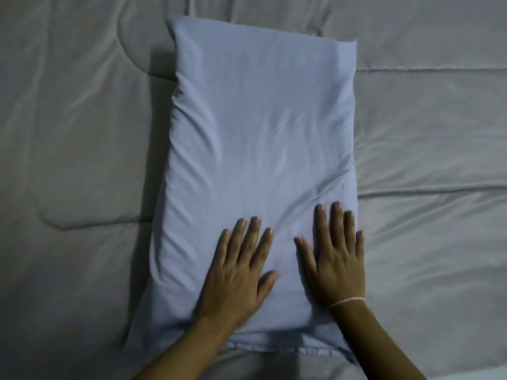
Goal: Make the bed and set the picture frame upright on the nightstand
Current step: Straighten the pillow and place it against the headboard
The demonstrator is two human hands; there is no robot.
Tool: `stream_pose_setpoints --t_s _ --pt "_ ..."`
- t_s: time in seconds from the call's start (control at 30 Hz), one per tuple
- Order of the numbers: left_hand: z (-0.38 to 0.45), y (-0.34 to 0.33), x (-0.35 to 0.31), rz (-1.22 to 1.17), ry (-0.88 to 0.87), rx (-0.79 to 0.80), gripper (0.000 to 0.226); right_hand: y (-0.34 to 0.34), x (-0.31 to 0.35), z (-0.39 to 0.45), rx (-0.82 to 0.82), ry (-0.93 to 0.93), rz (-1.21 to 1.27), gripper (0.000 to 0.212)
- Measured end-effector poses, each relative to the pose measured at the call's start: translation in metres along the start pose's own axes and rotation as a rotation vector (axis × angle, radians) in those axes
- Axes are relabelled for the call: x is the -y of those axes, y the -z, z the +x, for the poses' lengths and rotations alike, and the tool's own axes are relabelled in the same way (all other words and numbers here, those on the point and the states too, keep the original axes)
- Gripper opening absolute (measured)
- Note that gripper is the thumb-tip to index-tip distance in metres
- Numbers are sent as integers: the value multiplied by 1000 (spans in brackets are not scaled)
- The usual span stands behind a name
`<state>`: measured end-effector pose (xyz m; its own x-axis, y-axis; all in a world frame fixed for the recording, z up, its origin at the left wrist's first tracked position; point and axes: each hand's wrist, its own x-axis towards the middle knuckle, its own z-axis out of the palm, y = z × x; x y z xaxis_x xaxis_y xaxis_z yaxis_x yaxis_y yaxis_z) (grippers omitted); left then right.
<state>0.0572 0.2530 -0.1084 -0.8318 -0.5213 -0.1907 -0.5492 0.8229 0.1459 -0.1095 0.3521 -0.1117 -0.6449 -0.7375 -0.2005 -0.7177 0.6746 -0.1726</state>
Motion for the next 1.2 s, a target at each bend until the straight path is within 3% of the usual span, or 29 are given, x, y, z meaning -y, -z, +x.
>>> stream_pose_setpoints --t_s 0.17,0.27,0.4,0.47,0.57,0.67,0.73,0.8,0.87,0.93,1.03,1.13,1.2 --pt "-54 -13 -23 -13 -32 58 72 -13 -21 -65 29 -10 -14 76" --pt "-58 4 -23 -138 -37 -45 62 -3 -17 -63 -51 -34 18 75" --pt "13 39 12 -95 78 -208 56 15 29 -3 -227 69 173 67" --pt "56 44 41 -64 183 -227 59 19 63 30 -200 160 212 62" --pt "88 39 82 -45 321 -179 62 14 85 62 -91 260 84 62" --pt "82 31 98 -24 315 -201 62 10 49 84 -74 131 23 69" --pt "70 29 101 -64 344 -233 63 14 11 91 -44 -65 82 73" --pt "60 27 109 -168 447 -238 66 21 -23 95 47 -300 205 85" --pt "54 30 115 -278 579 -221 71 30 -42 93 108 -388 165 97" --pt "51 36 113 -241 646 -246 72 41 -40 93 -4 -323 83 89" --pt "69 49 93 -71 439 -321 65 55 4 108 -206 -101 128 72" --pt "118 57 85 10 169 -252 61 46 64 132 -148 284 90 63" --pt "149 59 102 39 153 -174 59 34 70 149 -67 374 -4 58"
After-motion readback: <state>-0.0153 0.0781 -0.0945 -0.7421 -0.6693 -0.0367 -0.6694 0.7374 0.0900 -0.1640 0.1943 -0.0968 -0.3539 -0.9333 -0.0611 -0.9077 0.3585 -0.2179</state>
